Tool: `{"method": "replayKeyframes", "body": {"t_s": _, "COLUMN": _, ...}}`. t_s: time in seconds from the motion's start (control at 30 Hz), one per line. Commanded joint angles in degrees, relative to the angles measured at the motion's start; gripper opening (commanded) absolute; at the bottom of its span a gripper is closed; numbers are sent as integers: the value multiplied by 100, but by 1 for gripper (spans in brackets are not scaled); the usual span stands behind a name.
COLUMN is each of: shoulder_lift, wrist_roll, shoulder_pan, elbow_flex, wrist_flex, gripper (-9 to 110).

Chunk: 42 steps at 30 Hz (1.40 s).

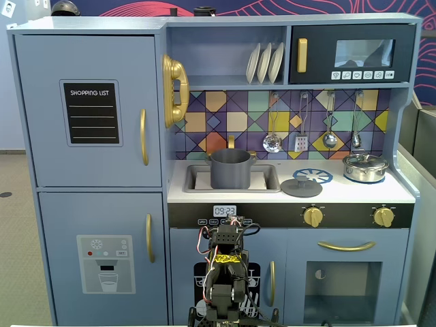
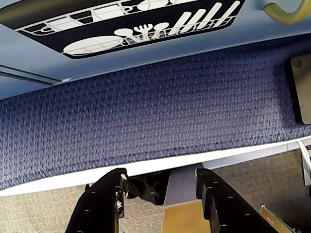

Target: Pick up the lid from the counter and put it on the gray recipient

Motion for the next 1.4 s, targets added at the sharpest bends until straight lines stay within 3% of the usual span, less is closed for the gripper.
{"method": "replayKeyframes", "body": {"t_s": 0.0, "shoulder_lift": -44, "wrist_roll": 114, "shoulder_pan": 378, "elbow_flex": 18, "wrist_flex": 1020, "gripper": 0}}
{"method": "replayKeyframes", "body": {"t_s": 0.47, "shoulder_lift": -44, "wrist_roll": 413, "shoulder_pan": 483, "elbow_flex": -141, "wrist_flex": 765, "gripper": 0}}
{"method": "replayKeyframes", "body": {"t_s": 0.53, "shoulder_lift": -167, "wrist_roll": 615, "shoulder_pan": 536, "elbow_flex": -642, "wrist_flex": 598, "gripper": 0}}
{"method": "replayKeyframes", "body": {"t_s": 0.73, "shoulder_lift": -809, "wrist_roll": -369, "shoulder_pan": 993, "elbow_flex": -2812, "wrist_flex": 167, "gripper": 0}}
{"method": "replayKeyframes", "body": {"t_s": 0.87, "shoulder_lift": -993, "wrist_roll": -413, "shoulder_pan": 1441, "elbow_flex": -3621, "wrist_flex": -457, "gripper": 0}}
{"method": "replayKeyframes", "body": {"t_s": 1.03, "shoulder_lift": -1090, "wrist_roll": -483, "shoulder_pan": 2197, "elbow_flex": -3709, "wrist_flex": -2725, "gripper": 0}}
{"method": "replayKeyframes", "body": {"t_s": 1.27, "shoulder_lift": -2065, "wrist_roll": -1204, "shoulder_pan": 2751, "elbow_flex": -2162, "wrist_flex": -8174, "gripper": 0}}
{"method": "replayKeyframes", "body": {"t_s": 1.37, "shoulder_lift": -2654, "wrist_roll": -1195, "shoulder_pan": 2918, "elbow_flex": -2136, "wrist_flex": -8754, "gripper": 0}}
